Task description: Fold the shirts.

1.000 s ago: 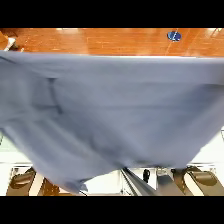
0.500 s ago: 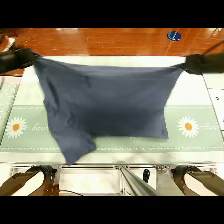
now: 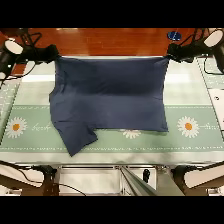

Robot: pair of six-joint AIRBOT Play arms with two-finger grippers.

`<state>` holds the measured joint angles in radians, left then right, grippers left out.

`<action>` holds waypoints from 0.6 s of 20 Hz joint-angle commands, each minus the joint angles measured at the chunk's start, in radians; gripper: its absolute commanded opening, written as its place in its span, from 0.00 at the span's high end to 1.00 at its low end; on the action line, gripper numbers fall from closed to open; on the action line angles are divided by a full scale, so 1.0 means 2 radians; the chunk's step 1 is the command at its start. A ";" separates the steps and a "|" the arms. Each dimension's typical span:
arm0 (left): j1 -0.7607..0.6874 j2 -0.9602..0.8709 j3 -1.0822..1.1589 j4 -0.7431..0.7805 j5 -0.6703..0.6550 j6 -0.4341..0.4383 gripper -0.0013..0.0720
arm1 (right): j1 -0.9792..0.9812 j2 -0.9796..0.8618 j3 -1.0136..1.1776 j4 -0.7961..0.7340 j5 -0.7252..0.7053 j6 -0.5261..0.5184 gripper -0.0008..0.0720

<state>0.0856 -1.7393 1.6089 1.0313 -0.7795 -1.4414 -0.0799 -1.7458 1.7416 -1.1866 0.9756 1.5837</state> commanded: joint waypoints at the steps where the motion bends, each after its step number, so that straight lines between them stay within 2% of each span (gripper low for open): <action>1: -0.002 -0.055 0.027 0.000 -0.041 -0.006 0.96 | -0.006 -0.052 0.024 0.017 0.005 -0.004 0.96; 7: 0.001 -0.061 0.027 -0.001 -0.062 -0.006 0.96 | -0.007 -0.073 0.024 0.017 0.009 -0.007 0.96; 9: 0.007 -0.048 0.027 -0.001 -0.113 0.005 0.96 | -0.014 -0.067 0.025 0.020 0.039 -0.016 0.96; 11: 0.018 -0.035 0.027 0.006 -0.185 0.061 0.96 | -0.025 -0.058 0.026 0.021 0.091 -0.033 0.96; 12: 0.024 -0.032 0.027 0.018 -0.214 0.064 0.96 | -0.030 -0.055 0.026 0.021 0.118 -0.043 0.96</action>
<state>0.1104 -1.8248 1.6623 1.0344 -1.0321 -1.3895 -0.1188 -1.8675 1.7912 -1.1473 1.0813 1.5421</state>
